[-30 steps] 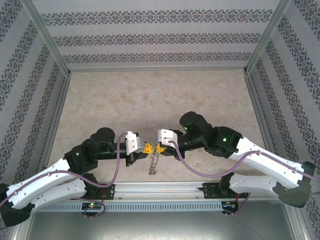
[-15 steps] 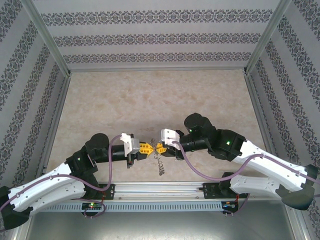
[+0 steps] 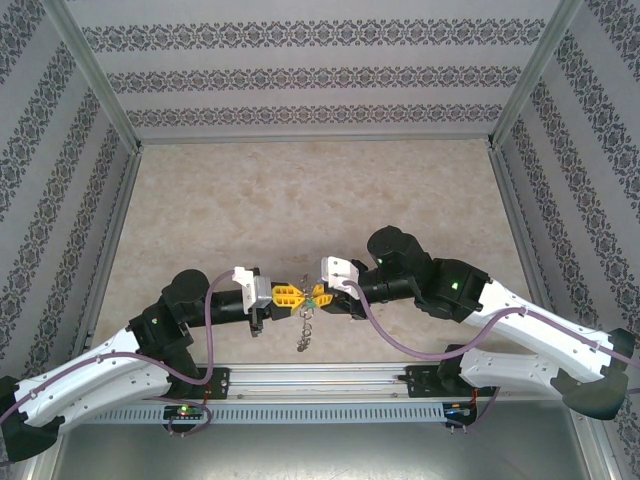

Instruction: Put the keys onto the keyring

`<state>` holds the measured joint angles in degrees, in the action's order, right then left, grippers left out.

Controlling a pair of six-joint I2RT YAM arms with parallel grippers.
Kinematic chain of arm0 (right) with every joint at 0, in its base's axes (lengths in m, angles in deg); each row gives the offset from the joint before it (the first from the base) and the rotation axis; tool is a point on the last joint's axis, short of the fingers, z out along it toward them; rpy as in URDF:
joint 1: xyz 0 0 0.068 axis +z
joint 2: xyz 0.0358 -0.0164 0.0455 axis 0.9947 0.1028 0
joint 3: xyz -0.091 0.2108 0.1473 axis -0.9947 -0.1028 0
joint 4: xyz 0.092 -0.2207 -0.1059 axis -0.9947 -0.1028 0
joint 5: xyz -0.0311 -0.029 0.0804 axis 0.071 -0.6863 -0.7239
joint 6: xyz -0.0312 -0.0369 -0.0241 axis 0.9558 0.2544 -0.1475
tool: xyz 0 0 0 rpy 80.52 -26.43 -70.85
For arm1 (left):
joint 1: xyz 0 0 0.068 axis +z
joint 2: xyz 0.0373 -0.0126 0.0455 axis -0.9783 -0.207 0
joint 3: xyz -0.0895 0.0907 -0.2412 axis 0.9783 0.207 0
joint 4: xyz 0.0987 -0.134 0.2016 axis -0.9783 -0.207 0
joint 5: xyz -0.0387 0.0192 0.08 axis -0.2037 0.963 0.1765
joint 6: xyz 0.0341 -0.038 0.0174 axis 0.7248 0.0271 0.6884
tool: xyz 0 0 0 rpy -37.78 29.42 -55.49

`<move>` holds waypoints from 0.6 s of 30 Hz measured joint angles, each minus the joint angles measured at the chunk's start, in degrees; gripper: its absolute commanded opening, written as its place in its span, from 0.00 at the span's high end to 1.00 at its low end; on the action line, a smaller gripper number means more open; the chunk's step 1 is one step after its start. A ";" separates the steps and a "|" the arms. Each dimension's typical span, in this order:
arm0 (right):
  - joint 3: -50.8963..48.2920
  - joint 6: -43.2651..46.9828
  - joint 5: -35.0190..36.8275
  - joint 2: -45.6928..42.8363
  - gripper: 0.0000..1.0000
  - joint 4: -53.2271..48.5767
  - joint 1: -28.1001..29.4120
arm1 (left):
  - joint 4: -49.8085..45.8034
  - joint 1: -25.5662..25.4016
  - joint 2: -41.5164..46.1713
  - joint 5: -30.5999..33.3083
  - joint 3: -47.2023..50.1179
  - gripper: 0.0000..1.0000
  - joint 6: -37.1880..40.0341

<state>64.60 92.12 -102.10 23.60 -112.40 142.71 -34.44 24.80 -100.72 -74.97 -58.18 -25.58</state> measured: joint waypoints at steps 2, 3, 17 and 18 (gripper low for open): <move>-0.04 -0.22 0.15 0.00 0.77 0.00 0.00 | 0.00 0.00 0.00 -0.04 0.00 1.00 -0.02; -0.07 -0.37 0.20 -0.02 0.75 0.00 0.00 | 0.00 0.00 0.00 -0.04 0.00 1.00 -0.02; -8.92 -6.32 0.66 -5.42 0.54 5.86 0.00 | 0.02 0.00 -0.37 0.68 0.00 1.00 0.00; -9.18 -6.54 0.39 -5.01 0.54 6.64 0.00 | 0.00 0.00 -0.52 0.68 0.00 1.00 -0.02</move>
<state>55.42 85.58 -101.71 18.60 -105.75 142.71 -34.44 24.80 -101.24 -74.29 -58.18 -25.61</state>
